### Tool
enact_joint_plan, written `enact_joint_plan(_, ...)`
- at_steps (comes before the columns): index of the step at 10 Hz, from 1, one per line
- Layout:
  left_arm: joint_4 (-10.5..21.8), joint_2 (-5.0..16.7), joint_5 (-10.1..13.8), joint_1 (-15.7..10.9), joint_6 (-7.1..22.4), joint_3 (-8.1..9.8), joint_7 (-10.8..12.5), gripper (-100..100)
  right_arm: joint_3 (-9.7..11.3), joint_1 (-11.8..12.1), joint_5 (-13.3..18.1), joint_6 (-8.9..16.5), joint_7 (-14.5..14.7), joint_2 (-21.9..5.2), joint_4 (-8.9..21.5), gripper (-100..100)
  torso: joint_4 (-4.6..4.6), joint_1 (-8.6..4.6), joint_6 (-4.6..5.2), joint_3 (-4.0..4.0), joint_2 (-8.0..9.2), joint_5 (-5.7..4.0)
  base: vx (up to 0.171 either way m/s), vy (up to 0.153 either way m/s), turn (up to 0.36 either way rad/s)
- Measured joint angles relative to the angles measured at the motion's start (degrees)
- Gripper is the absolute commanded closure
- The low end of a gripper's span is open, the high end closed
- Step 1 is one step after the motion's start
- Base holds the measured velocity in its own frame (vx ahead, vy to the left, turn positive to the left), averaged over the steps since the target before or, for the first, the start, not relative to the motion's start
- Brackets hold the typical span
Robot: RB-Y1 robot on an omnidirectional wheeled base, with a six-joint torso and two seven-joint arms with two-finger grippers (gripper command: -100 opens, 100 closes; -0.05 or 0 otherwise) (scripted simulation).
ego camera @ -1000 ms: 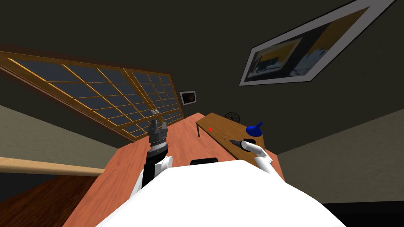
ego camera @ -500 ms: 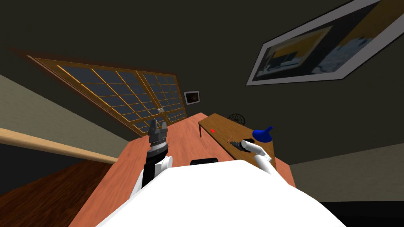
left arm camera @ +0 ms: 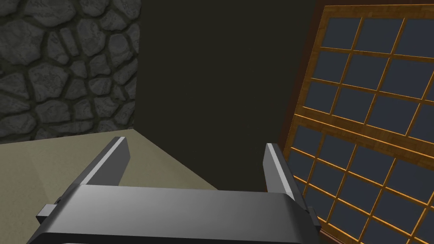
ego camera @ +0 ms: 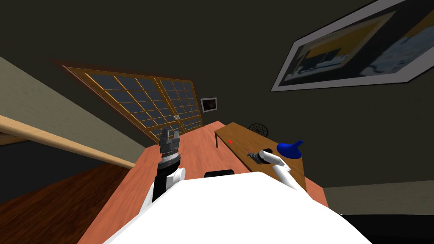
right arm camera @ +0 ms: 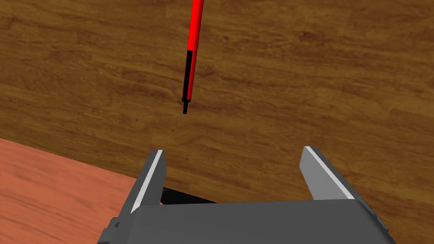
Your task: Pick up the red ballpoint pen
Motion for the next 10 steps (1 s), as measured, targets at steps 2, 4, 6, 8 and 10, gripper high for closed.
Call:
enact_joint_plan(2,0.0,0.0,0.0,0.0,0.0,0.00,0.0,0,0.4,-0.3,-0.2,1.7,-3.2,-0.6,1.1,-100,0.00,0.00,0.01,-0.01,-0.01,0.00,0.033,-0.020,0.130)
enact_joint_plan(4,0.0,0.0,0.0,0.0,0.0,0.00,0.0,0,0.8,-1.0,-0.5,3.2,-6.1,-1.4,2.8,-100,-0.01,0.03,0.03,-0.01,-0.01,0.01,0.033,-0.014,0.101)
enact_joint_plan(6,0.0,0.0,0.0,0.0,0.0,0.00,0.0,0,1.4,-1.4,-0.5,4.4,-9.0,-2.0,4.1,-100,-0.01,0.06,0.02,-0.01,-0.02,0.01,0.046,-0.016,0.193)
enact_joint_plan(8,0.0,0.0,0.0,0.0,0.0,0.01,0.0,0,2.0,-2.4,-0.6,5.8,-11.8,-2.9,6.3,-100,-0.02,0.00,0.07,-0.03,-0.04,0.00,0.035,-0.023,0.073)
enact_joint_plan(10,0.0,0.0,0.0,0.0,0.0,0.00,0.0,0,2.7,-2.9,-0.7,6.9,-14.7,-3.8,8.1,-100,-0.01,0.03,0.02,-0.02,-0.02,0.01,0.038,-0.019,0.147)
